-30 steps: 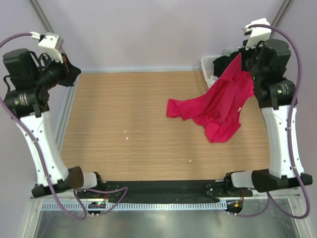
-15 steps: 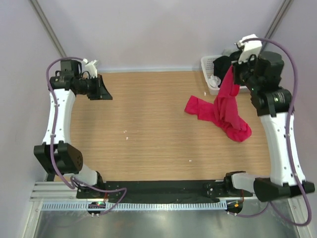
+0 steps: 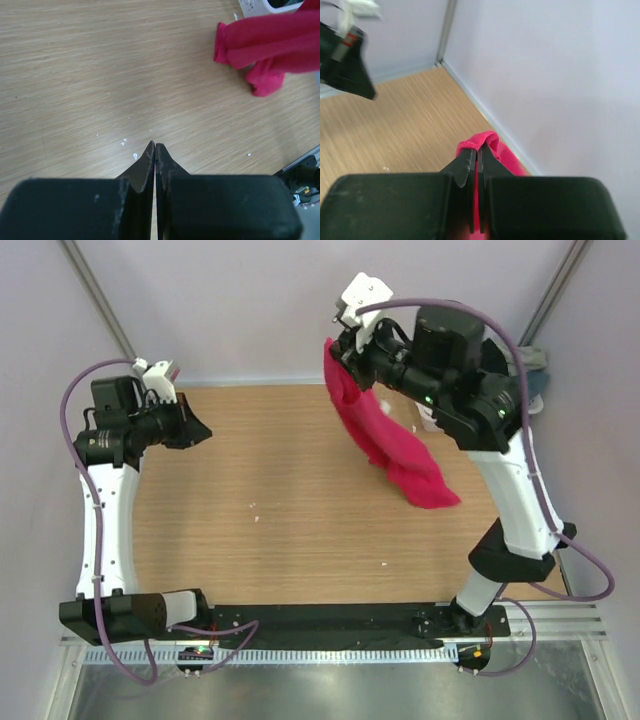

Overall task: Fold and stack the t-shirts
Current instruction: Flatten the tshirt out

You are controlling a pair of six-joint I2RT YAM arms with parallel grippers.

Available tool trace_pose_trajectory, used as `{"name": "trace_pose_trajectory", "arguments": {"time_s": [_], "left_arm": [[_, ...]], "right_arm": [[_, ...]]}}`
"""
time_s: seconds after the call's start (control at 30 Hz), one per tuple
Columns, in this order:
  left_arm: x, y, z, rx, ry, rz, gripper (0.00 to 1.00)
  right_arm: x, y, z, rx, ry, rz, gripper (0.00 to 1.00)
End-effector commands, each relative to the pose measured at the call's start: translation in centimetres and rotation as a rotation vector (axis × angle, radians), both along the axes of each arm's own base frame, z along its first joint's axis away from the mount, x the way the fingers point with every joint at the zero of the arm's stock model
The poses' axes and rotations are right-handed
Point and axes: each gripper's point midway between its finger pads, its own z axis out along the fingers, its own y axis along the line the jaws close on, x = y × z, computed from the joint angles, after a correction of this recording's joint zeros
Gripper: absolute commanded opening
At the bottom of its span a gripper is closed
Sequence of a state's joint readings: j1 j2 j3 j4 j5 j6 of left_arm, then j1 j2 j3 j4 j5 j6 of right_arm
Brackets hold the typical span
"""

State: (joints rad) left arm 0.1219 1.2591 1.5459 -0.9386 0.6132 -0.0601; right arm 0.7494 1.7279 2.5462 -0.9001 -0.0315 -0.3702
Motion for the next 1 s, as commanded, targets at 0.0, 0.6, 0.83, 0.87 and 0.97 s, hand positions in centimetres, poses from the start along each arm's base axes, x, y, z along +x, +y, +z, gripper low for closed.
{"name": "trace_pose_trajectory", "arguments": {"time_s": [0.0, 0.6, 0.83, 0.87, 0.97], "left_arm": [[0.9, 0.1, -0.5, -0.016, -0.015, 0.015, 0.00], [-1.9, -2.5, -8.6, -0.029, 0.230, -0.120, 0.36], [-5.8, -5.4, -10.7, 0.056, 0.325, -0.343, 0.38], [-6.3, -5.8, -11.4, 0.086, 0.349, -0.381, 0.38], [-8.6, -7.7, -12.9, 0.197, 0.395, -0.530, 0.42]], "right_arm": [[-4.6, -3.9, 8.5, 0.146, -0.202, -0.027, 0.01], [5.3, -2.0, -22.0, -0.396, 0.159, -0.189, 0.01], [17.4, -7.7, -27.9, -0.309, 0.361, -0.398, 0.01], [19.9, -8.3, -28.1, -0.283, 0.367, -0.439, 0.01], [23.6, -11.6, -27.5, -0.254, 0.344, -0.532, 0.01]]}}
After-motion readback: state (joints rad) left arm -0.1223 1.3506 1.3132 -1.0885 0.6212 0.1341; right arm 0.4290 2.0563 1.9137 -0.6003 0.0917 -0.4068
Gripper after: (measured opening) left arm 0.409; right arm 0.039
